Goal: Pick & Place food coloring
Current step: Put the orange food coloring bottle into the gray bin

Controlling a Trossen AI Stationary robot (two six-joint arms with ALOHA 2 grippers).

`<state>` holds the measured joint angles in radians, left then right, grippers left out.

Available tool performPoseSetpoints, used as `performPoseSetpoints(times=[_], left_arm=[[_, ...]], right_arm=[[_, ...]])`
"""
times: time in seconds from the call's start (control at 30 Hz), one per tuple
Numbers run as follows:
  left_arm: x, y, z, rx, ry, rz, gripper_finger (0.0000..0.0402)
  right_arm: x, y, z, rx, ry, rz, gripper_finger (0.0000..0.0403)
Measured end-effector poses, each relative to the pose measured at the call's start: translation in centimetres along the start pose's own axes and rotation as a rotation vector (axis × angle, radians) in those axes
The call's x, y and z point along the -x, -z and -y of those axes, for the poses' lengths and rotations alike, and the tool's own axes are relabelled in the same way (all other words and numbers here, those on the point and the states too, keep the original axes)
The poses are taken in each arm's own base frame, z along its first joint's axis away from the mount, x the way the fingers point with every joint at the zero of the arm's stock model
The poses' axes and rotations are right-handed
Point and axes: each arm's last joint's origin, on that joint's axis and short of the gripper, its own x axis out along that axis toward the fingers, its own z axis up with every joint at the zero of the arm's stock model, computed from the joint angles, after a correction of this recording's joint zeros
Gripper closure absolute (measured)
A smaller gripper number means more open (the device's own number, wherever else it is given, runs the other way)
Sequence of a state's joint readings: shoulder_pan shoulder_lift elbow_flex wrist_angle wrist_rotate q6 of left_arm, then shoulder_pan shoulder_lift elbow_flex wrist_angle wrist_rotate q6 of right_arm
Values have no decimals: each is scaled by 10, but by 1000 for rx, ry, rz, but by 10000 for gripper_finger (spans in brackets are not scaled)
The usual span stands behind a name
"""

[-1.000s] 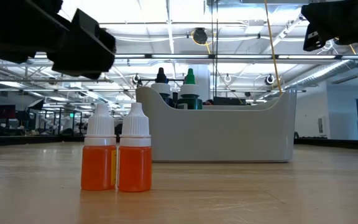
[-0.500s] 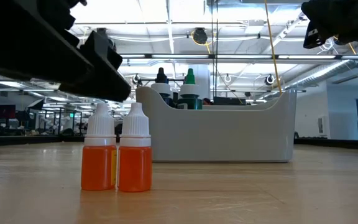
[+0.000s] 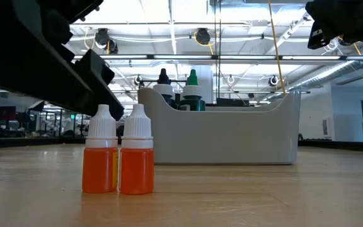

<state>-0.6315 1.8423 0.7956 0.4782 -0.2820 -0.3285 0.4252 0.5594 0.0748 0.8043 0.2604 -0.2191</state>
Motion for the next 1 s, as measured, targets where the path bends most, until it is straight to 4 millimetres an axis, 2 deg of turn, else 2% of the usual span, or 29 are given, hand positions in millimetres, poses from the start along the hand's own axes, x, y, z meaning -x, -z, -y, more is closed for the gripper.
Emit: performPoseSetpoints(times=[0.67, 0.87, 1.0], left_arm=[[1, -1, 2, 22, -5, 15, 192], [3, -3, 10, 14, -47, 73, 192], [6, -9, 24, -25, -88, 118, 192]], right_arm=[[0, 0, 0, -17, 0, 0, 403], [0, 0, 0, -23, 0, 0, 403], [0, 0, 0, -24, 0, 0, 403]])
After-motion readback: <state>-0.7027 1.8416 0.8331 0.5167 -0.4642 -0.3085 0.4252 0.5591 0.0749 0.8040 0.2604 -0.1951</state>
